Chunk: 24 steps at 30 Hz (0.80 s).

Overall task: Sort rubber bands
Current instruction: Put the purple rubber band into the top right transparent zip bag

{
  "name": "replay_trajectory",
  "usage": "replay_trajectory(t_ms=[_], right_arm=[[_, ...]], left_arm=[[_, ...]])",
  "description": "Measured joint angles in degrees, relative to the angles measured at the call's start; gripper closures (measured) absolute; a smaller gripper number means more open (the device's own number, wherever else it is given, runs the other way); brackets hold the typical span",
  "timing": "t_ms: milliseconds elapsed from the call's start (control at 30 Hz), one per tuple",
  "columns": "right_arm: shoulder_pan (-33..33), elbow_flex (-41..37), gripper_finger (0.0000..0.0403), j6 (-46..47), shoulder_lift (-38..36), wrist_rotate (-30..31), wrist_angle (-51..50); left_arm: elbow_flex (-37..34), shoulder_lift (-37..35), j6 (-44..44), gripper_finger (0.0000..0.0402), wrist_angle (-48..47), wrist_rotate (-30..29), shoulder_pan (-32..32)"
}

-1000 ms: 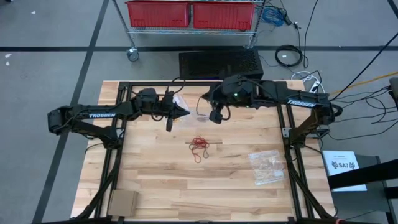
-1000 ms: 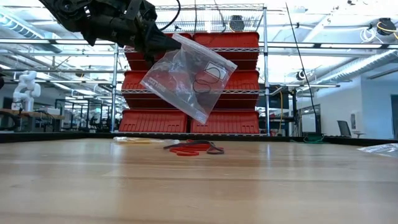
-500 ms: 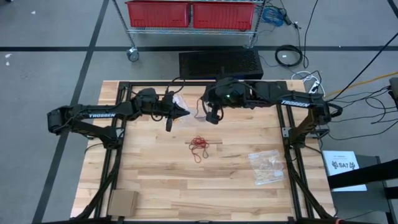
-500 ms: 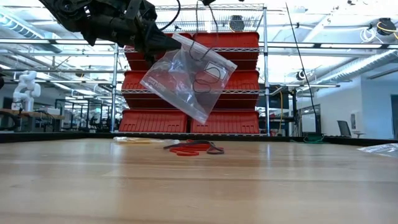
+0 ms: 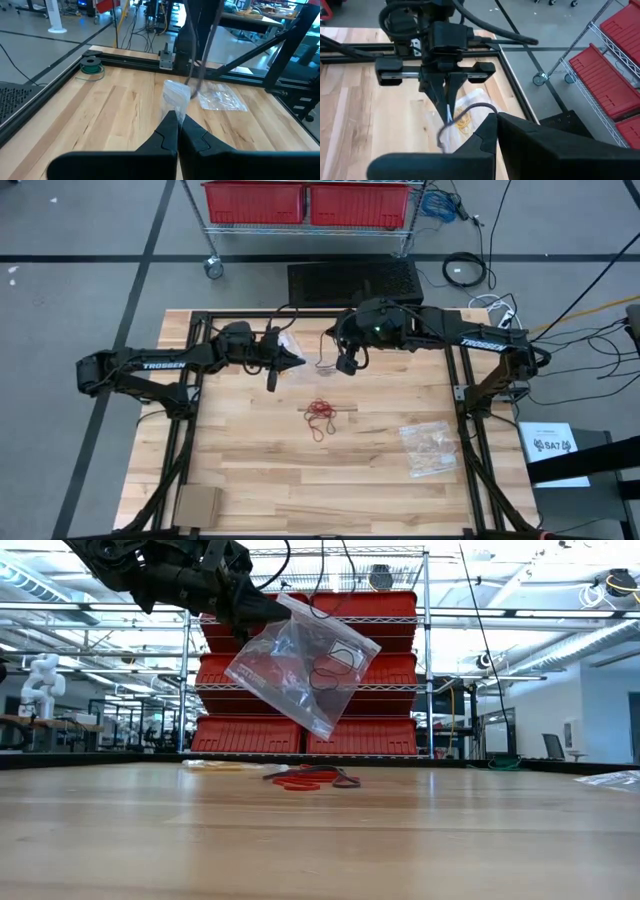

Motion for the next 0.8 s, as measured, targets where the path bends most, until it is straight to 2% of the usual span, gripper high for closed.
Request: replay_trajectory(t_ms=[800], right_arm=[[-0.82,0.04,0.0403,0.3,-1.18,-0.22,0.1]], left_arm=[[0.0,0.0,0.02,0.0401,0.0,0.24,0.0]])
